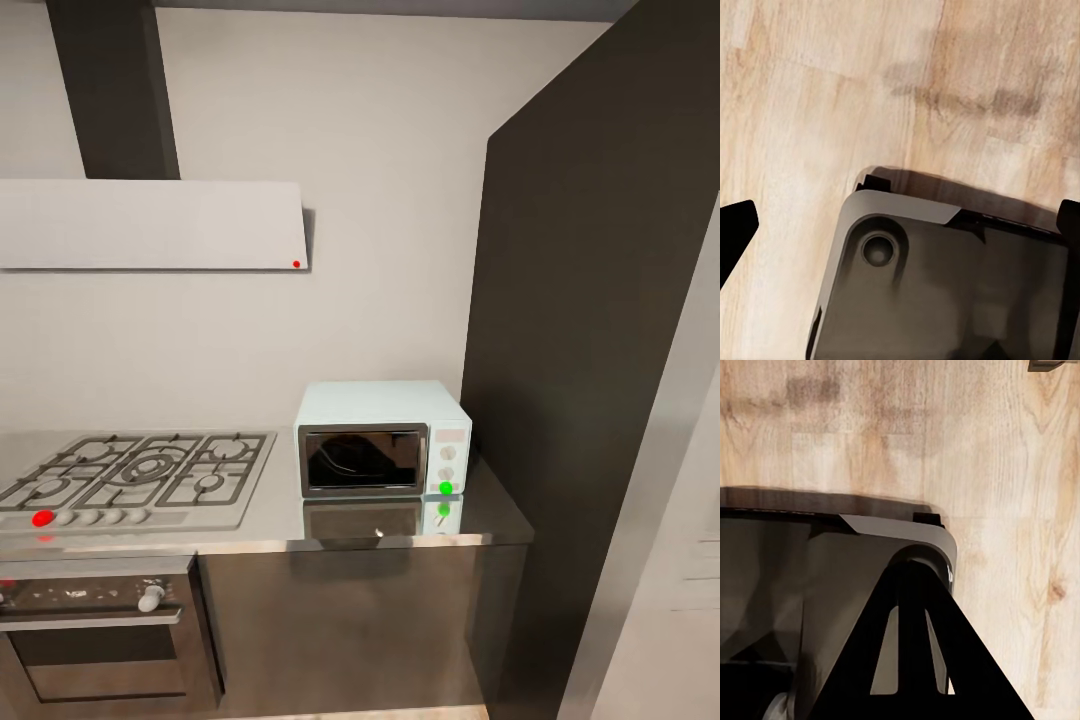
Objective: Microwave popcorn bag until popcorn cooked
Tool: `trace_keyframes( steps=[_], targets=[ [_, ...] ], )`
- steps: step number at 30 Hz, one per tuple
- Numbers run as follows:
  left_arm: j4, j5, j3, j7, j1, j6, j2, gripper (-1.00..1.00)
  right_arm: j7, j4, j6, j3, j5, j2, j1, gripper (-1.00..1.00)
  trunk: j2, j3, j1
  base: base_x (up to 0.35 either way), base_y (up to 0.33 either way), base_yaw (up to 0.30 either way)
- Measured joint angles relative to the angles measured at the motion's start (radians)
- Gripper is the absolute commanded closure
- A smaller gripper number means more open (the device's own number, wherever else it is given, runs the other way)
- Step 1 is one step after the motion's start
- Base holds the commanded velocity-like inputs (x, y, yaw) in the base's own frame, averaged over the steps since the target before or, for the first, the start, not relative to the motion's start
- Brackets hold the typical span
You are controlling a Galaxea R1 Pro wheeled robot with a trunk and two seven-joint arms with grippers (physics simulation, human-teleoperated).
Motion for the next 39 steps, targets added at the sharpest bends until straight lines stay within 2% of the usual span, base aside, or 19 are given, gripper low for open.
trace_keyframes(
  steps=[39],
  targets=[
    [0.0, 0.0, 0.0, 0.0, -0.001, 0.0, -0.001, -1.0, 0.0, 0.0, 0.0, 0.0, 0.001, 0.0, 0.0, 1.0, 0.0, 0.0, 0.0, 0.0, 0.0, 0.0]
  ],
)
